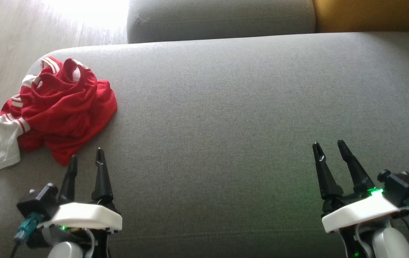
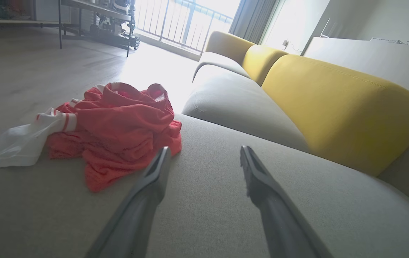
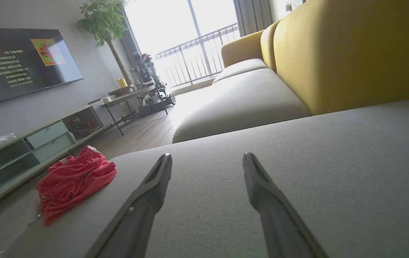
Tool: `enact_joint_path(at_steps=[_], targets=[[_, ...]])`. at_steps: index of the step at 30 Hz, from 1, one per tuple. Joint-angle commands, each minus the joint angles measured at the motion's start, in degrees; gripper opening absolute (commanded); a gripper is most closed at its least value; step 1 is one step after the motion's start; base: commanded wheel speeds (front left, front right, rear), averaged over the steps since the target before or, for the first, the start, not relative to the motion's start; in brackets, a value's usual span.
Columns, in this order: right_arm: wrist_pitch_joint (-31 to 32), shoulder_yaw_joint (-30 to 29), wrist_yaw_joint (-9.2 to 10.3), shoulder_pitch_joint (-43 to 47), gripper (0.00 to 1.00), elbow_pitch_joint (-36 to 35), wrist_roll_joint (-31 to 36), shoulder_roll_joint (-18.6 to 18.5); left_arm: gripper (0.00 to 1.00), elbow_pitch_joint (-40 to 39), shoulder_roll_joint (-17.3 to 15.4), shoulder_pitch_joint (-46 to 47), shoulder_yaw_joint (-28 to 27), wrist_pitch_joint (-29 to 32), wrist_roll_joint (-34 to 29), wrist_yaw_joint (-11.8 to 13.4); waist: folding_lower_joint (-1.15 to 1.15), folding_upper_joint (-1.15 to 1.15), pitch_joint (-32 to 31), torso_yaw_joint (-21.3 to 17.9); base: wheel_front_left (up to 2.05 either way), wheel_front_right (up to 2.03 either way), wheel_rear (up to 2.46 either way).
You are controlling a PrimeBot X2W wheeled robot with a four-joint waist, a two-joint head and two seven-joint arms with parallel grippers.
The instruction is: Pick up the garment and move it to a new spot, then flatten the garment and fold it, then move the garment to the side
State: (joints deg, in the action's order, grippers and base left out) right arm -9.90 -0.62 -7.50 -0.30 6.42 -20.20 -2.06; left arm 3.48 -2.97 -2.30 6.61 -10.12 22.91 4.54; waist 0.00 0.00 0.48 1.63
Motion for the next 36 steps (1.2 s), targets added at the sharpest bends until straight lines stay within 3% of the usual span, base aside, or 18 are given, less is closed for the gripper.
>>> enact_joint_path(at_steps=[1, 26, 36], targets=[[-0.9, 1.3, 0.01, -1.2, 1.0, -2.5, 1.8, -0.7, 1.0, -2.7, -0.2, 1.2, -1.7, -0.7, -1.8, 0.2, 0.0, 0.0, 0.0, 0.0, 0.0, 0.0, 0.0], [-5.1, 1.1, 0.01, -1.1, 1.0, -4.5, 19.3, -0.8, 1.0, -5.8, 0.0, 0.2, -0.3, -4.9, -20.5, 1.0, 0.0, 0.0, -0.1, -0.2, 0.0, 0.0, 0.0], [-5.1, 1.1, 0.01, -1.2, 1.0, -4.6, 19.3, -0.8, 1.0, -5.9, 0.0, 0.4, -0.4, -4.9, -20.4, 0.5, 0.0, 0.0, 0.2, 0.0, 0.0, 0.0, 0.0]])
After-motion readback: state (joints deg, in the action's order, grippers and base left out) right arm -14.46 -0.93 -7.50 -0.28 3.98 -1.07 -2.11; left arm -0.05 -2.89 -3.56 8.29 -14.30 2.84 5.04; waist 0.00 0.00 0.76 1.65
